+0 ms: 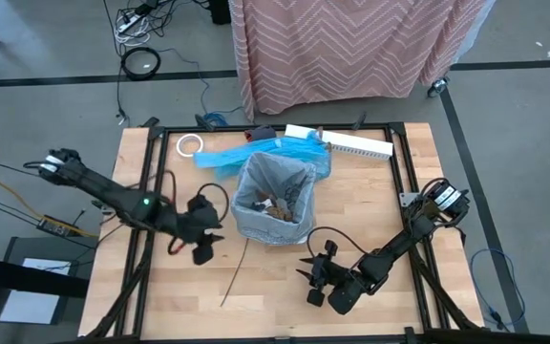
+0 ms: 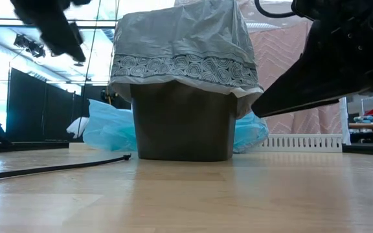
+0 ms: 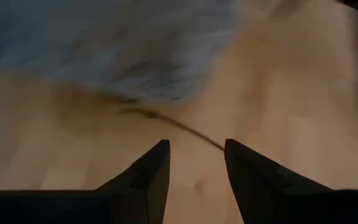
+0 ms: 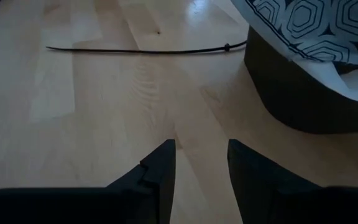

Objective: Place trash/remove bag and relplace
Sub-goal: Put the black zip tie inside the black trash bin

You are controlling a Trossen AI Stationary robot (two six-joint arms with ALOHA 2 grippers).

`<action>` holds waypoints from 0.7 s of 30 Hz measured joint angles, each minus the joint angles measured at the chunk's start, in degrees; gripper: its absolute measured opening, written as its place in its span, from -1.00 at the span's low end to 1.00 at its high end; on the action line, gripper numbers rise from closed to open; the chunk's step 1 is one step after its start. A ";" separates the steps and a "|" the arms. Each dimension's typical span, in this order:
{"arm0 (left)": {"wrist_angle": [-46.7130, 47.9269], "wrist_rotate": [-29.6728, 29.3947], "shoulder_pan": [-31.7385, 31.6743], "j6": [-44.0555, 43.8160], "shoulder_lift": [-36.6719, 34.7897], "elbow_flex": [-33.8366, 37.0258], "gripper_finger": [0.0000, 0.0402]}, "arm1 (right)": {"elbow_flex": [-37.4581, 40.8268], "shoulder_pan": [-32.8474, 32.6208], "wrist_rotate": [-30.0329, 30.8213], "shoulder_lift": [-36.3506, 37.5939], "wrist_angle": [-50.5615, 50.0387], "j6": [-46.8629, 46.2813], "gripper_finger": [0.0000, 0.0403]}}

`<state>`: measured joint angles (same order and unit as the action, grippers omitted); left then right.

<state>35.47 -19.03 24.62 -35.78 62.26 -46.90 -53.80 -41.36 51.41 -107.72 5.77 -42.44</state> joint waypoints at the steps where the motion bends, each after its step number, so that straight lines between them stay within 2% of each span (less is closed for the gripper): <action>1: -0.78 -3.87 1.03 -4.55 0.44 1.31 -0.20 | 0.00 0.00 0.01 0.00 0.12 0.00 -0.34; 3: -4.20 -10.52 2.93 -12.09 1.41 4.76 -0.20 | 0.00 0.00 0.06 0.00 0.22 -0.06 -0.34; 6: -14.04 -14.90 4.31 -18.32 3.12 10.58 -0.20 | 0.00 0.00 0.18 0.00 0.21 -0.04 -0.34; 14: -41.31 -16.04 4.33 -26.86 11.17 22.90 -0.20 | 0.00 0.24 1.47 0.00 0.60 0.17 -0.34; 21: -49.36 -17.60 3.18 -28.69 19.47 24.12 -0.20 | 0.00 0.23 1.47 0.00 0.58 0.28 -0.35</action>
<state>-13.90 -36.63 27.80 -64.47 81.73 -22.79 -53.80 -41.13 52.88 -107.72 6.35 -42.15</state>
